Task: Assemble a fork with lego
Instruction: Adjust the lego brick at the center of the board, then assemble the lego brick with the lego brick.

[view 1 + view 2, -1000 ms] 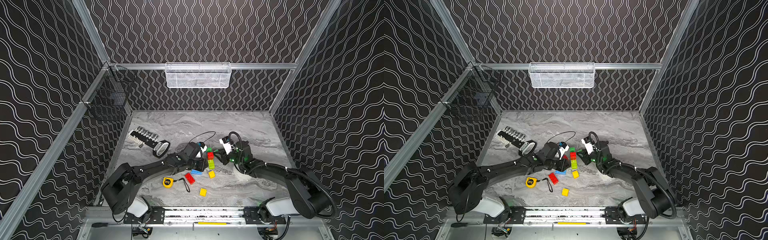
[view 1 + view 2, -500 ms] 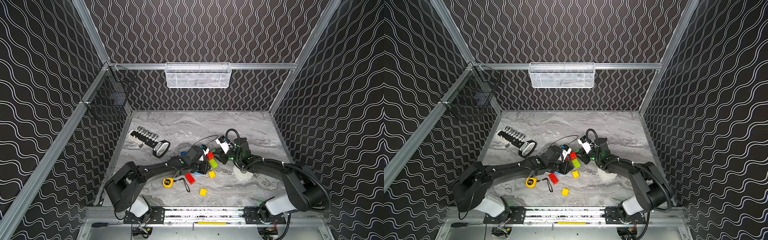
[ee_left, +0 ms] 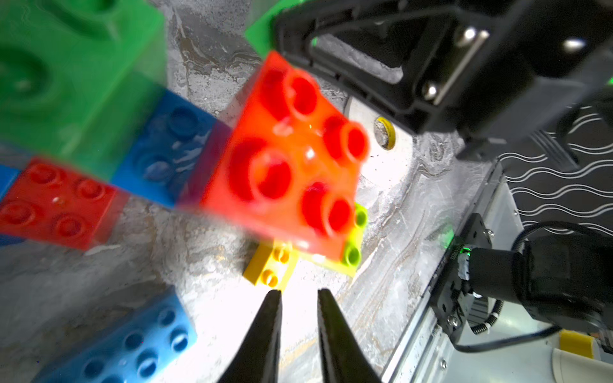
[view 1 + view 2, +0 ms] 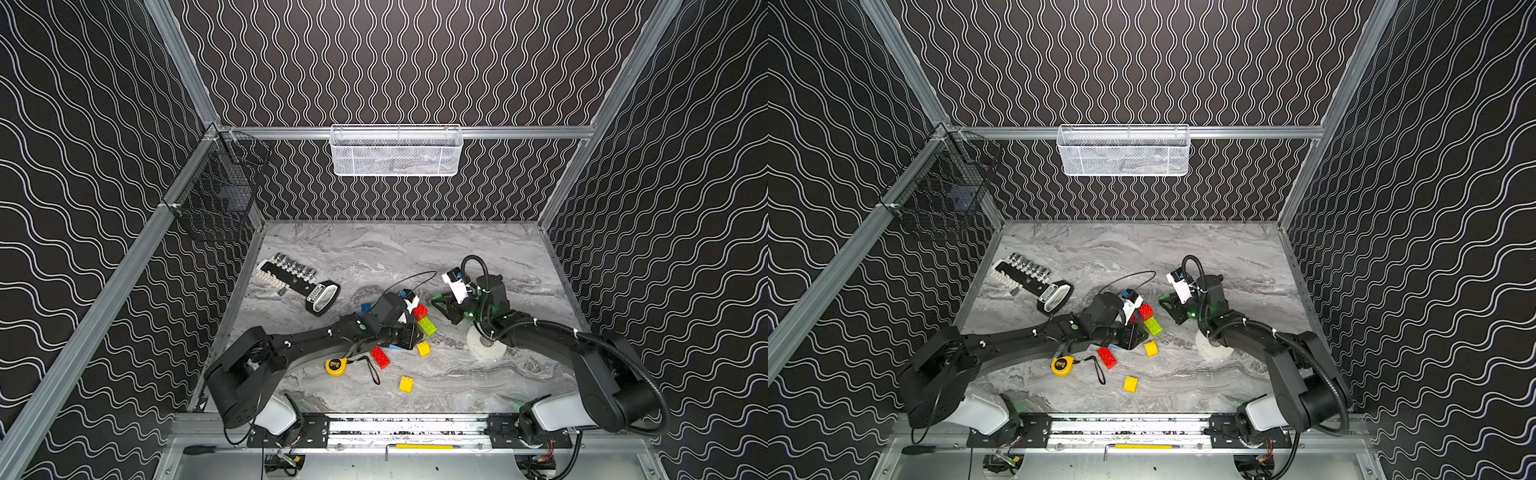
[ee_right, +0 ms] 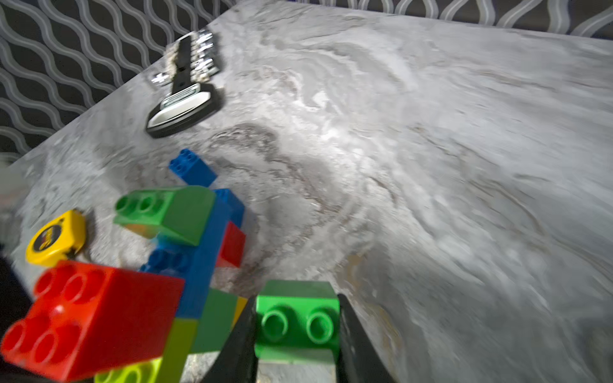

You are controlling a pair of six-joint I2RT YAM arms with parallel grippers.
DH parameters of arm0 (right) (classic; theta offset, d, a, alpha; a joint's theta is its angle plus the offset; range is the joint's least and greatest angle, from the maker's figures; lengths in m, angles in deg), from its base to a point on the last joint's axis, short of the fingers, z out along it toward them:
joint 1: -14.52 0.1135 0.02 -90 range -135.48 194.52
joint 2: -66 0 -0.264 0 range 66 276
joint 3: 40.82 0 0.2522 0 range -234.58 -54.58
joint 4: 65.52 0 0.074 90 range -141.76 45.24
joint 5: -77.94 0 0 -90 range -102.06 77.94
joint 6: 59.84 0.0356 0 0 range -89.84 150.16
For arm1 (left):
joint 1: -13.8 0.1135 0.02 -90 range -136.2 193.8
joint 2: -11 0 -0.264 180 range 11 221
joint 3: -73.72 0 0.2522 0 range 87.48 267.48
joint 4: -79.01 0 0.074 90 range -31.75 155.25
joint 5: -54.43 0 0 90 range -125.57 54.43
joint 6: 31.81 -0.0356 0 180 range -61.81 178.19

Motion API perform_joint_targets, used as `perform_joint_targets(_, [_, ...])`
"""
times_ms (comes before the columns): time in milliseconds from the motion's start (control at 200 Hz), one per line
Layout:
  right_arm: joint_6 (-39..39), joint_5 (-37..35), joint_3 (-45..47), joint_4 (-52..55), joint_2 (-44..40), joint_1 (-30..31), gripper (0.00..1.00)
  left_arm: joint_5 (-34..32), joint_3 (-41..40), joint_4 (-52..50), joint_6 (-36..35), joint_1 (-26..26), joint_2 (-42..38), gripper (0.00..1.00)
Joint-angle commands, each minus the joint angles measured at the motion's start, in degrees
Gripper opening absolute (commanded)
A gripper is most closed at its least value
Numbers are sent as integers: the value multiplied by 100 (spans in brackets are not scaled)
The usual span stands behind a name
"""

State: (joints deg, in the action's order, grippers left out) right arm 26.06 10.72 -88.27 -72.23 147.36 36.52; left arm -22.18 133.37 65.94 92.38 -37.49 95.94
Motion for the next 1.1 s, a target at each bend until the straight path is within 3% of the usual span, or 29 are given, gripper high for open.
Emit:
perform_joint_targets(0, [516, -715, 185, -191, -421, -11, 0, 175, -206, 114, -272, -22, -375, 26])
perform_joint_targets(185, [967, -1162, 527, 355, -1450, 35, 0, -184, -55, -331, -827, 63, -1089, 26])
perform_joint_targets(375, [1320, -1777, 431, 1739, -2185, 619, 0, 310, 790, -476, -1310, 708, -638, 26])
perform_joint_targets(591, [1665, -2279, 159, 2829, -2290, 1413, 0, 989, 1571, -574, -1704, 1011, 368, 24])
perform_joint_targets(1096, [1579, -2160, 38, 2961, -2353, 1482, 0, 942, 1753, -637, -1734, 1119, 738, 28])
